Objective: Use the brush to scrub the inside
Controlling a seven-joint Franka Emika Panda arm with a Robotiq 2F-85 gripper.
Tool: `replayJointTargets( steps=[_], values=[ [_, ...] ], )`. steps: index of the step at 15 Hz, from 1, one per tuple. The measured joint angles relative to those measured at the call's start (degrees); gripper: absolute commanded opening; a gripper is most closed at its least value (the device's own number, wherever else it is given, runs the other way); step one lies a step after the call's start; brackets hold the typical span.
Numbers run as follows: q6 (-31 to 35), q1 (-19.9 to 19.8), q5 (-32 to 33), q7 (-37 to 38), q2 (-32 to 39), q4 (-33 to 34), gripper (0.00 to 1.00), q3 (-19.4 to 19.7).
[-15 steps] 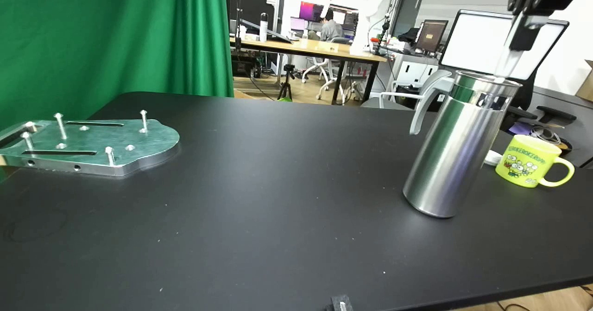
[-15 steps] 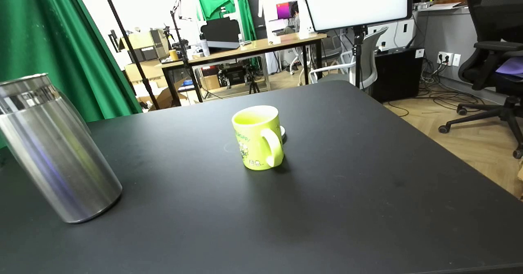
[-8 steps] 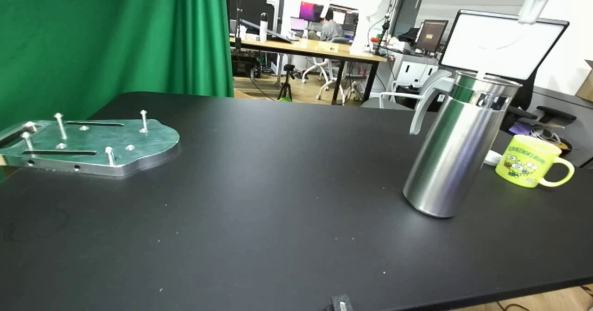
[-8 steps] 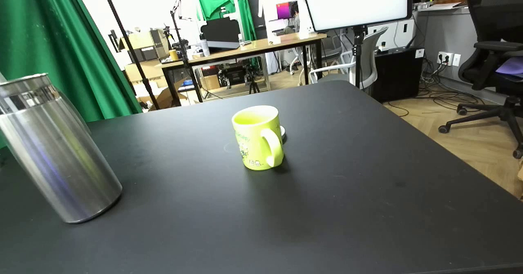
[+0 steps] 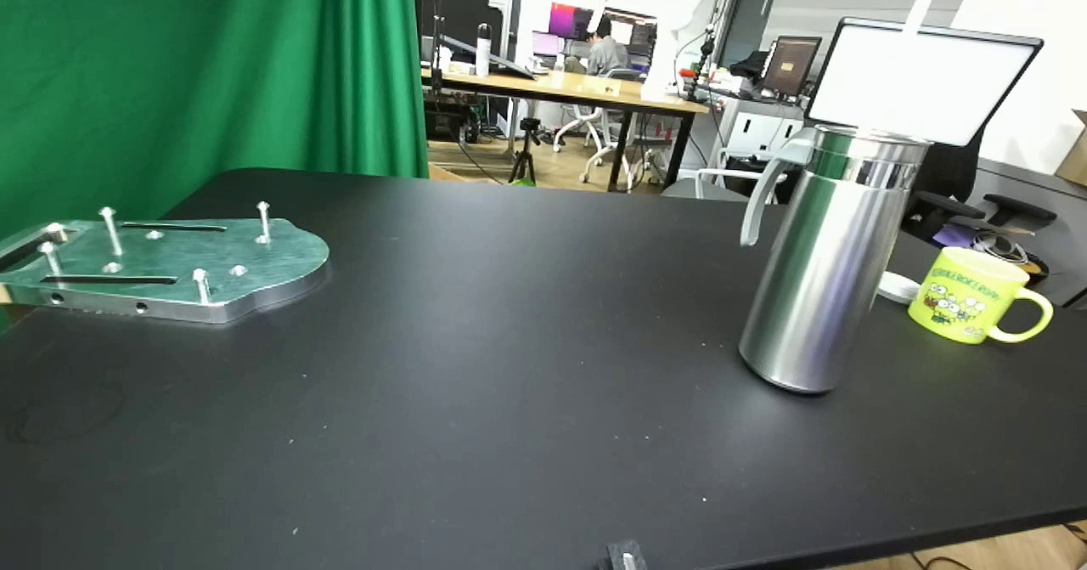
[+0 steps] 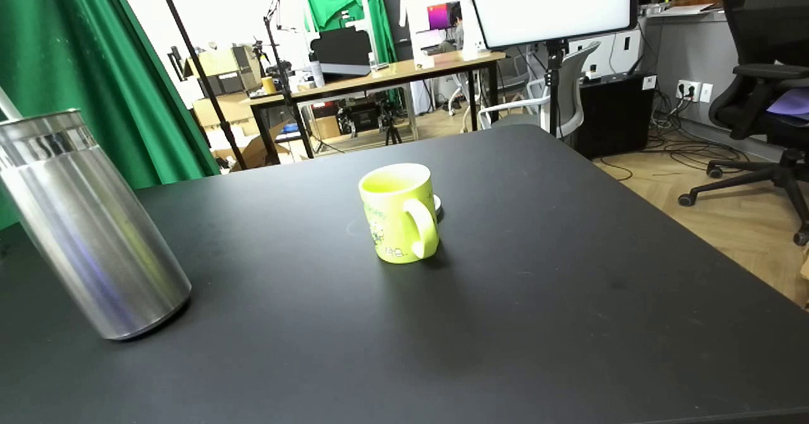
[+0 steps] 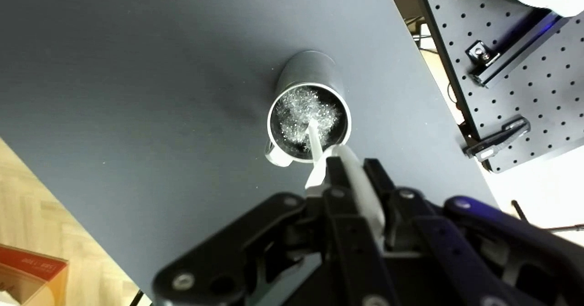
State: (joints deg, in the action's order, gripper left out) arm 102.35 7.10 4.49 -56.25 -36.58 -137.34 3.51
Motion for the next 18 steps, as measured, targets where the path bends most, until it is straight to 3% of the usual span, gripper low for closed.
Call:
replayJointTargets(
  steps=[11, 18],
  values=[
    [3.7, -0.6, -3.2, -0.9, 11.5, -4.9, 0.04, 2.4],
    [0.6, -0.5, -1.8, -0.9, 4.8, -2.2, 0.04, -0.2]
  ],
)
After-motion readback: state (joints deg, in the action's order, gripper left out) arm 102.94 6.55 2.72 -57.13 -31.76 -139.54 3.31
